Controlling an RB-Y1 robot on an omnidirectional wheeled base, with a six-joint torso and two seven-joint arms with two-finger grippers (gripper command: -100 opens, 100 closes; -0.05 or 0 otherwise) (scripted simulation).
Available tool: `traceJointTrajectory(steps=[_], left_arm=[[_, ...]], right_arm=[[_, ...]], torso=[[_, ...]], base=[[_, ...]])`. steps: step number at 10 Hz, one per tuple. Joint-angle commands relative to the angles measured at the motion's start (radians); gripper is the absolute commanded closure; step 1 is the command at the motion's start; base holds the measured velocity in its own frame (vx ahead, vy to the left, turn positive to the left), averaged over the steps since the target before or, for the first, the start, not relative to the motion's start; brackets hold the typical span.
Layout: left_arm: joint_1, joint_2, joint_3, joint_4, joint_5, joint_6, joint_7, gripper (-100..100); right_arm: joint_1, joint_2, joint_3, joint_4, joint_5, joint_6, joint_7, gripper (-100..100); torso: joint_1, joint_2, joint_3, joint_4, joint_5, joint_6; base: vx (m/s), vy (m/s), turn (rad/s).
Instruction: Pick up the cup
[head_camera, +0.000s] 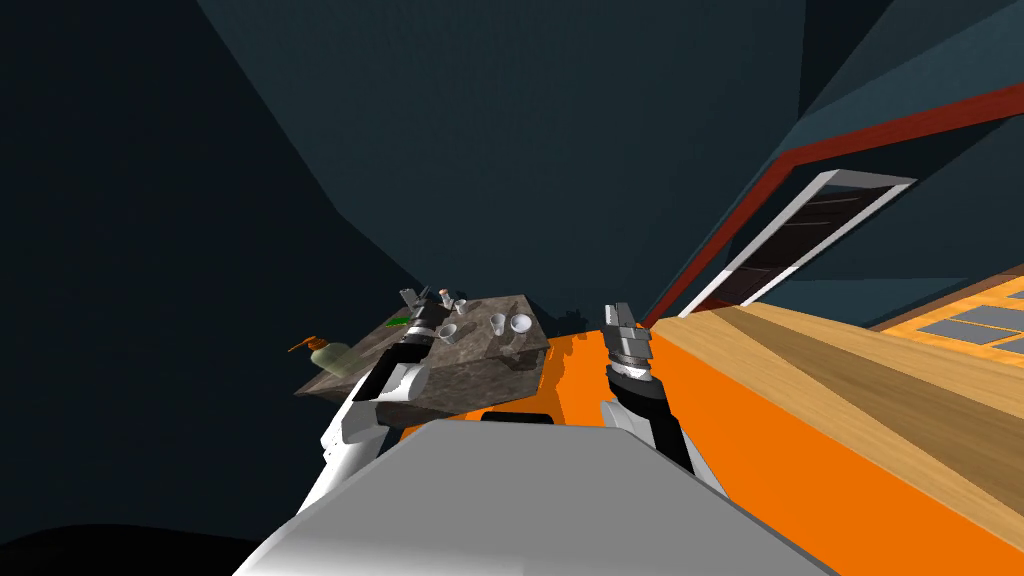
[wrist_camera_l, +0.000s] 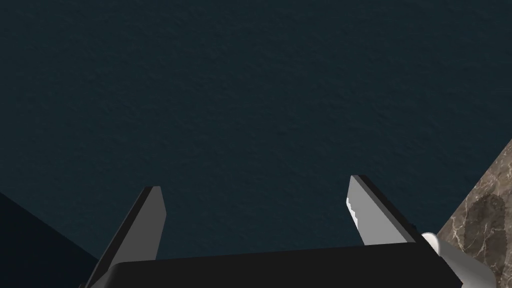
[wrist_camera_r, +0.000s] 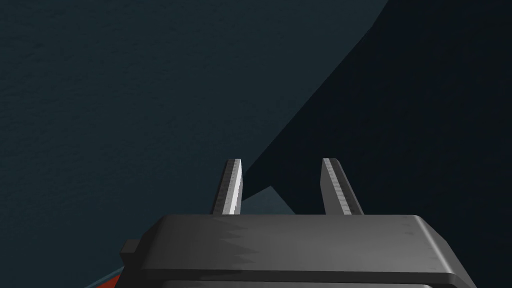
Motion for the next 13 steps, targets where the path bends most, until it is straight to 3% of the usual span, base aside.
traceJointTrajectory(steps=[1, 6, 9, 10, 11, 12, 13], left_arm=[[-0.022, 0.027, 0.016, -0.006, 0.023, 0.050, 0.050, -100], [-0.060, 0.075, 0.040, -0.012, 0.066, 0.169, 0.159, -100], [-0.095, 0.125, 0.058, -0.013, 0.113, 0.256, 0.245, -100], [-0.095, 0.125, 0.058, -0.013, 0.113, 0.280, 0.254, -100], [-0.111, 0.150, 0.065, -0.012, 0.137, 0.310, 0.293, -100], [-0.111, 0.150, 0.065, -0.012, 0.137, 0.336, 0.300, -100], [-0.126, 0.176, 0.071, -0.008, 0.161, 0.365, 0.339, -100]], right_arm=[[0.000, 0.000, 0.000, 0.000, 0.000, 0.000, 0.000, 0], [0.000, 0.000, 0.000, 0.000, 0.000, 0.000, 0.000, 0], [0.000, 0.000, 0.000, 0.000, 0.000, 0.000, 0.000, 0], [0.000, 0.000, 0.000, 0.000, 0.000, 0.000, 0.000, 0], [0.000, 0.000, 0.000, 0.000, 0.000, 0.000, 0.000, 0], [0.000, 0.000, 0.000, 0.000, 0.000, 0.000, 0.000, 0], [0.000, 0.000, 0.000, 0.000, 0.000, 0.000, 0.000, 0]], torso=[[0.000, 0.000, 0.000, 0.000, 0.000, 0.000], [0.000, 0.000, 0.000, 0.000, 0.000, 0.000], [0.000, 0.000, 0.000, 0.000, 0.000, 0.000], [0.000, 0.000, 0.000, 0.000, 0.000, 0.000], [0.000, 0.000, 0.000, 0.000, 0.000, 0.000], [0.000, 0.000, 0.000, 0.000, 0.000, 0.000], [0.000, 0.000, 0.000, 0.000, 0.000, 0.000]], base=[[-0.022, 0.048, -0.137], [-0.017, 0.042, -0.081], [-0.024, 0.041, -0.106], [-0.014, 0.038, -0.059], [-0.023, 0.041, -0.114], [-0.021, 0.037, -0.059], [-0.027, 0.035, -0.101]])
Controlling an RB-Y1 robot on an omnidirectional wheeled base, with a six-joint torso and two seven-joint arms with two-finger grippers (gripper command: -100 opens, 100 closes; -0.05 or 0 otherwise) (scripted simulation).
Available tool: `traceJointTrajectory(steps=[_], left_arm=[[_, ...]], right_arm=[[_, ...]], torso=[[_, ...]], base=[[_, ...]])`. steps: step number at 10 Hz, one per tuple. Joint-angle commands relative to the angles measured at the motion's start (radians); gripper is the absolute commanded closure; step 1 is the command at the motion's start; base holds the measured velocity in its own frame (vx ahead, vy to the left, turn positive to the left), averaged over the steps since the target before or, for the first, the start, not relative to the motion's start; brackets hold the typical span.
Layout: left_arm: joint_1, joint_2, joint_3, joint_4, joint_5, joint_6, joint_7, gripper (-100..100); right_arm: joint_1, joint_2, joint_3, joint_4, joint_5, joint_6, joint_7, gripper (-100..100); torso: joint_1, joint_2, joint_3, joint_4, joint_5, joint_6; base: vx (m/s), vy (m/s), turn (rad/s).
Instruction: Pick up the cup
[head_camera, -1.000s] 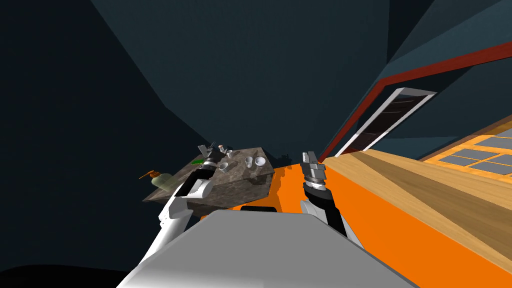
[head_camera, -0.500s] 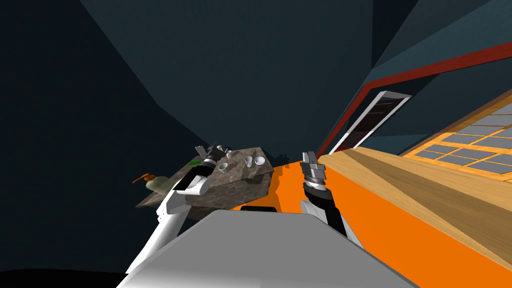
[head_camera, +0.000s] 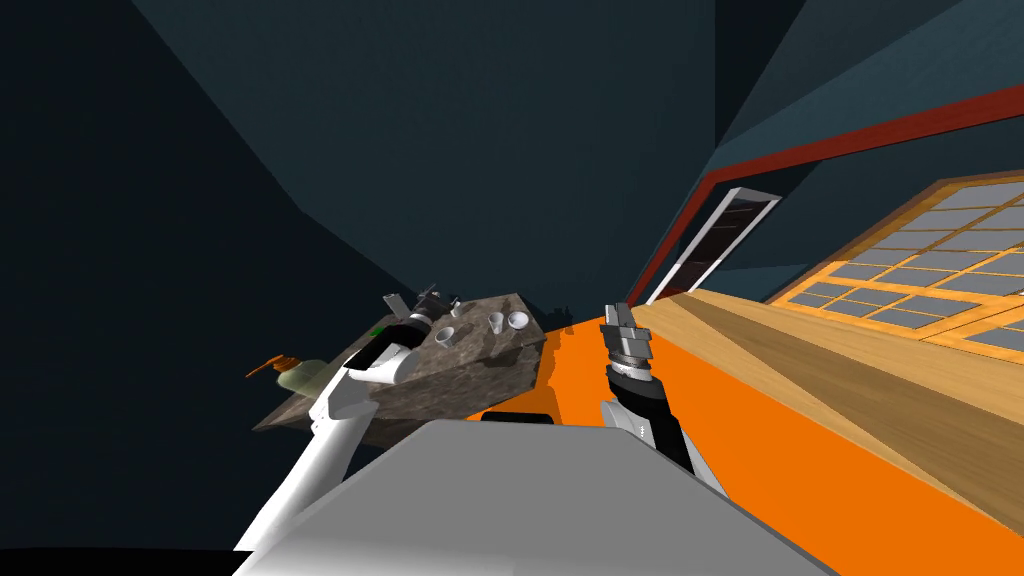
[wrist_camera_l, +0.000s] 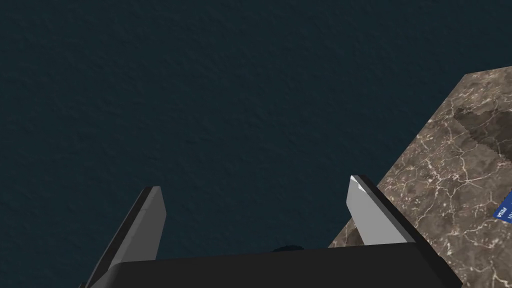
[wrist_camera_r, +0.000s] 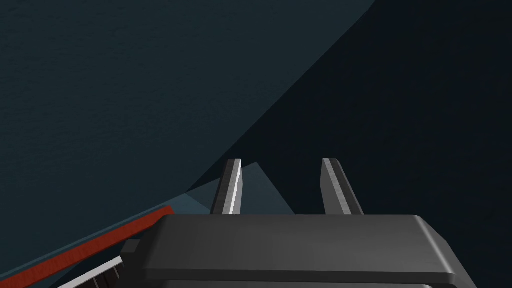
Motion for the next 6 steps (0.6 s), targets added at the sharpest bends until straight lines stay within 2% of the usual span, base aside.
traceJointTrajectory(steps=[1, 2, 3, 4, 5, 6], left_arm=[[-0.008, 0.013, 0.002, 0.005, 0.012, 0.047, 0.029, -100], [-0.021, 0.039, 0.006, 0.010, 0.037, 0.078, 0.070, -100], [-0.021, 0.039, 0.006, 0.010, 0.037, 0.105, 0.071, -100], [-0.034, 0.066, 0.009, 0.016, 0.062, 0.133, 0.111, -100], [-0.034, 0.066, 0.009, 0.016, 0.062, 0.159, 0.111, -100], [-0.046, 0.093, 0.010, 0.024, 0.086, 0.185, 0.149, -100]], right_arm=[[0.000, 0.000, 0.000, 0.000, 0.000, 0.000, 0.000, 0], [0.000, 0.000, 0.000, 0.000, 0.000, 0.000, 0.000, 0], [0.000, 0.000, 0.000, 0.000, 0.000, 0.000, 0.000, 0], [0.000, 0.000, 0.000, 0.000, 0.000, 0.000, 0.000, 0], [0.000, 0.000, 0.000, 0.000, 0.000, 0.000, 0.000, 0], [0.000, 0.000, 0.000, 0.000, 0.000, 0.000, 0.000, 0]], torso=[[0.000, 0.000, 0.000, 0.000, 0.000, 0.000], [0.000, 0.000, 0.000, 0.000, 0.000, 0.000], [0.000, 0.000, 0.000, 0.000, 0.000, 0.000], [0.000, -0.001, 0.000, 0.000, 0.000, 0.000], [0.000, 0.000, 0.000, 0.000, 0.000, 0.000], [0.000, -0.001, 0.000, 0.000, 0.000, -0.001]], base=[[-0.021, 0.031, -0.067], [-0.020, 0.032, -0.120], [-0.020, 0.032, -0.052], [-0.024, 0.039, -0.109], [-0.018, 0.033, -0.052], [-0.017, 0.039, -0.085]])
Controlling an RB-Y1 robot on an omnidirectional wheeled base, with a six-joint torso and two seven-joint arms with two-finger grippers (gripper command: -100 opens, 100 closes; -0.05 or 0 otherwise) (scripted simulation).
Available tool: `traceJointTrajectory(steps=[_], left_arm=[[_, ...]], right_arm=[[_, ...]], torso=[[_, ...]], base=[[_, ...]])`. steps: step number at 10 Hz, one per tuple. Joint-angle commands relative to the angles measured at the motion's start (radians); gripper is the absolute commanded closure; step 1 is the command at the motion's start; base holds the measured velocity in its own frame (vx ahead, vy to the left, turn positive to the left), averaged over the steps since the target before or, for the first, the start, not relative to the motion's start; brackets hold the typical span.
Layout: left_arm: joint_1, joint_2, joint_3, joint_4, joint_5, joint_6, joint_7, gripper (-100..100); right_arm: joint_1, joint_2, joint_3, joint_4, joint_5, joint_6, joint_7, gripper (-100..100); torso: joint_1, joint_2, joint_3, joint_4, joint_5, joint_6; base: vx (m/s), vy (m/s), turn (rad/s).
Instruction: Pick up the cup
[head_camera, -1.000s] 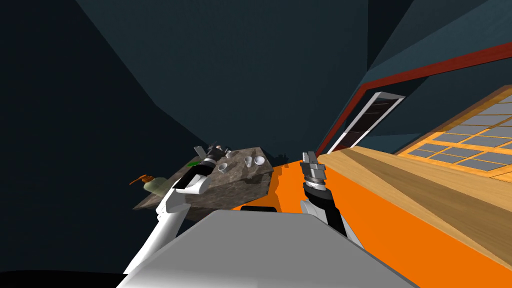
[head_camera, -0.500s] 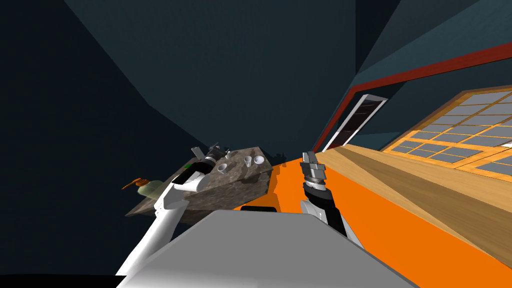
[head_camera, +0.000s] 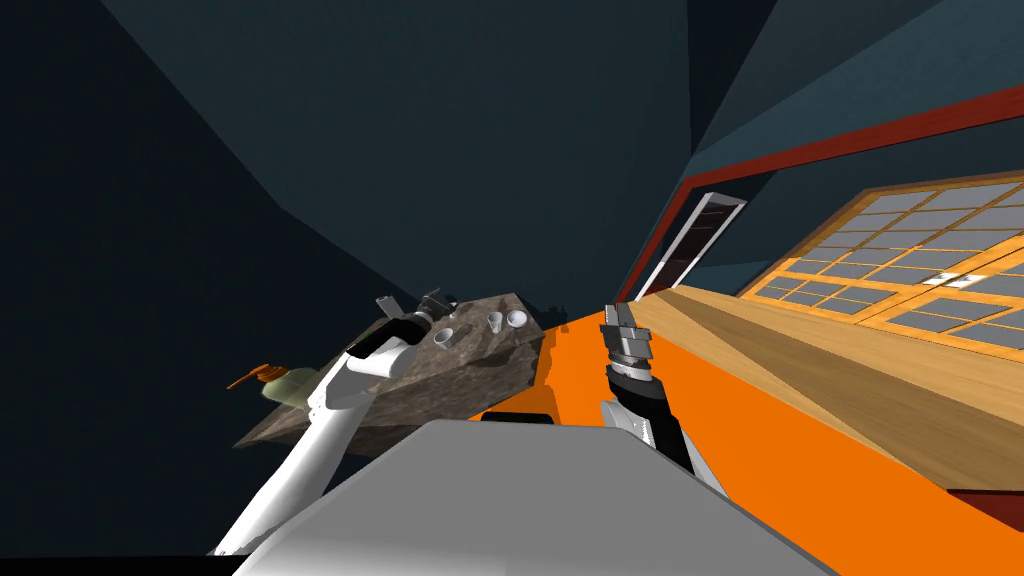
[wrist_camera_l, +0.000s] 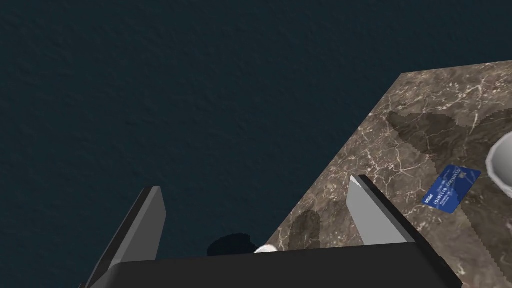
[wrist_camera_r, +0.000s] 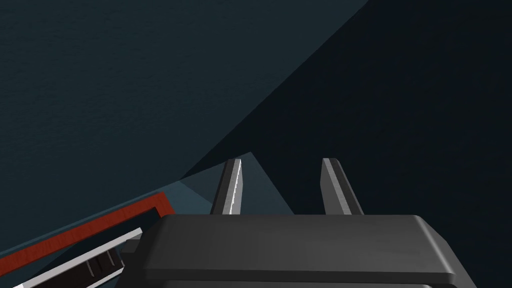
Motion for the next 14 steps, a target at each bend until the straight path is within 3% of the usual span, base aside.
traceJointTrajectory(steps=[1, 2, 3, 4, 5, 6, 9, 10, 13, 14], left_arm=[[-0.007, 0.015, 0.002, 0.002, 0.013, 0.050, 0.023, -100], [-0.007, 0.015, 0.002, 0.002, 0.013, 0.056, 0.023, -100], [-0.018, 0.042, 0.003, 0.011, 0.037, 0.095, 0.059, -100], [-0.018, 0.042, 0.003, 0.011, 0.037, 0.111, 0.059, -100], [-0.027, 0.070, 0.001, 0.021, 0.061, 0.146, 0.092, -100], [-0.027, 0.070, 0.001, 0.021, 0.061, 0.165, 0.092, -100], [-0.042, 0.125, -0.005, 0.044, 0.107, 0.246, 0.151, -100], [-0.042, 0.125, -0.005, 0.044, 0.107, 0.268, 0.151, -100], [-0.050, 0.178, -0.017, 0.071, 0.150, 0.360, 0.199, -100], [-0.050, 0.178, -0.017, 0.071, 0.150, 0.363, 0.199, -100]], right_arm=[[0.000, 0.000, 0.000, 0.000, 0.000, 0.000, 0.000, 0], [0.000, 0.000, 0.000, 0.000, 0.000, 0.000, 0.000, 0], [0.000, 0.000, 0.000, 0.000, 0.000, 0.000, 0.000, 0], [0.000, 0.000, 0.000, 0.000, 0.000, 0.000, 0.000, 0], [0.000, 0.000, 0.000, 0.000, 0.000, 0.000, 0.000, 0], [0.000, 0.000, 0.000, 0.000, 0.000, 0.000, 0.000, 0], [0.000, 0.000, 0.000, 0.000, 0.000, 0.000, 0.000, 0], [0.000, 0.000, 0.000, 0.000, 0.000, 0.000, 0.000, 0], [0.000, 0.000, 0.000, 0.000, 0.000, 0.000, 0.000, 0], [0.000, 0.000, 0.000, 0.000, 0.000, 0.000, 0.000, 0]], torso=[[0.000, 0.000, 0.000, 0.000, 0.000, 0.000], [-0.001, 0.000, 0.000, 0.000, 0.000, 0.000], [-0.002, -0.001, 0.000, 0.000, 0.000, 0.000], [-0.002, -0.001, 0.000, 0.000, 0.000, 0.000], [-0.001, -0.001, 0.000, 0.000, 0.000, 0.000], [-0.001, -0.001, 0.000, 0.000, 0.000, 0.000], [-0.001, -0.001, 0.000, 0.000, 0.000, 0.000], [-0.001, -0.001, 0.000, 0.000, 0.000, 0.000], [-0.001, -0.001, 0.000, 0.000, 0.000, -0.001], [-0.001, -0.001, -0.001, 0.000, 0.000, 0.000]], base=[[-0.015, 0.028, -0.055], [-0.006, 0.006, 0.003], [-0.009, 0.014, -0.101], [-0.008, 0.023, -0.061], [-0.013, 0.031, -0.086], [-0.016, 0.034, -0.042], [-0.012, 0.029, -0.070], [-0.006, 0.024, -0.044], [-0.007, 0.022, -0.059], [-0.005, 0.027, -0.034]])
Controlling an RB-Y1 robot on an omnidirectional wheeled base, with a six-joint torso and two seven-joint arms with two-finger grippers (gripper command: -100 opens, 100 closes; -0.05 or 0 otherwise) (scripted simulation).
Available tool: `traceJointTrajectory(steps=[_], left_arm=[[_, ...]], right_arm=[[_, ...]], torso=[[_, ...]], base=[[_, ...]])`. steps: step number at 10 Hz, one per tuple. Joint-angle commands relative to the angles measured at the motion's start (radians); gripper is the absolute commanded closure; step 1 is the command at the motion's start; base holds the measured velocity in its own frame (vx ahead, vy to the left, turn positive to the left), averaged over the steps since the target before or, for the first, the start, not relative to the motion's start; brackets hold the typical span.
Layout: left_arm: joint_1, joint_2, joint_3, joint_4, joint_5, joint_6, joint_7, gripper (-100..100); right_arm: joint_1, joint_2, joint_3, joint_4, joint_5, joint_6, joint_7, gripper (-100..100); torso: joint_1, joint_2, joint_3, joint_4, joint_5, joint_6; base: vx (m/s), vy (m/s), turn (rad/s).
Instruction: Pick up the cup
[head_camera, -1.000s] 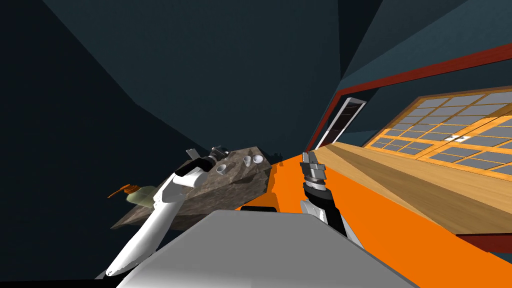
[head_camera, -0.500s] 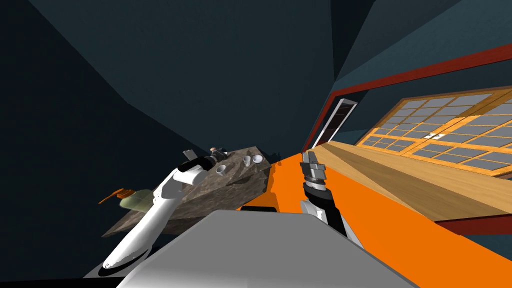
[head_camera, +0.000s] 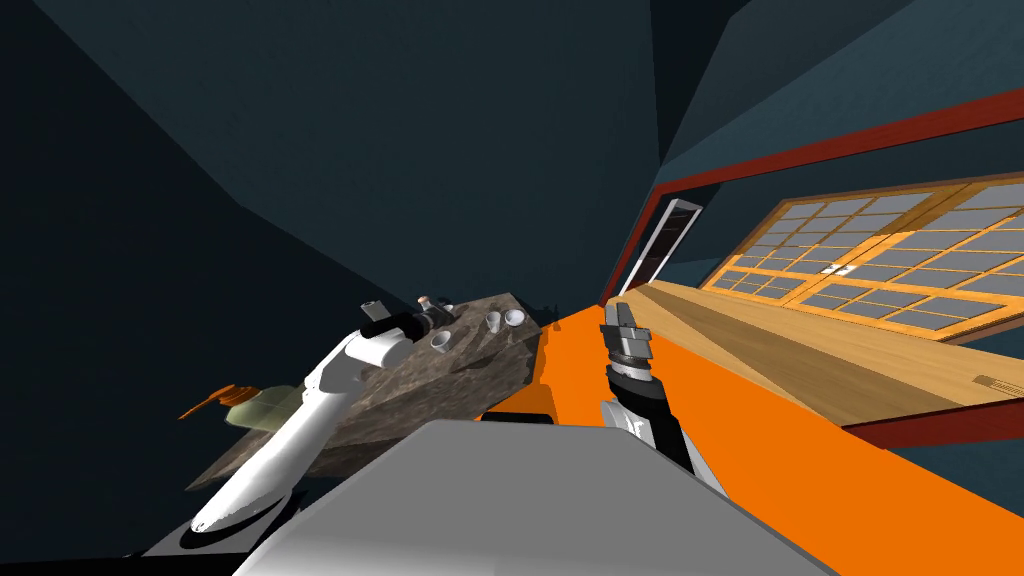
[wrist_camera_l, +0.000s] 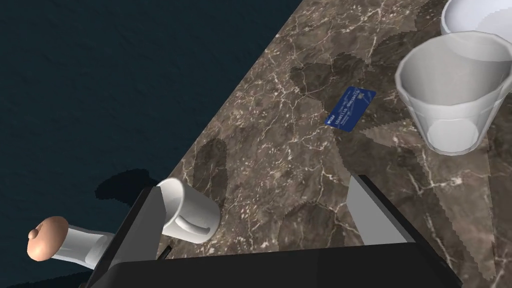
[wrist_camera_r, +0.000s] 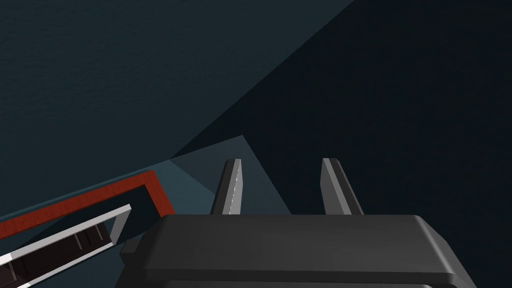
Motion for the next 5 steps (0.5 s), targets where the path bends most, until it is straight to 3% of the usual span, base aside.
traceJointTrajectory(steps=[1, 4, 5], left_arm=[[-0.008, 0.030, -0.010, 0.019, 0.023, 0.050, 0.025, -100], [-0.009, 0.054, -0.018, 0.033, 0.042, 0.098, 0.044, -100], [-0.008, 0.076, -0.027, 0.047, 0.061, 0.137, 0.060, -100]], right_arm=[[0.000, 0.000, 0.000, 0.000, 0.000, 0.000, 0.000, 0], [0.000, 0.000, 0.000, 0.000, 0.000, 0.000, 0.000, 0], [0.000, 0.000, 0.000, 0.000, 0.000, 0.000, 0.000, 0]], torso=[[0.000, 0.000, 0.000, 0.000, 0.000, 0.000], [0.000, 0.000, 0.000, 0.000, 0.000, 0.000], [-0.001, 0.000, 0.000, 0.000, 0.000, 0.000]], base=[[-0.006, 0.023, -0.062], [-0.006, 0.019, -0.041], [-0.005, 0.015, -0.049]])
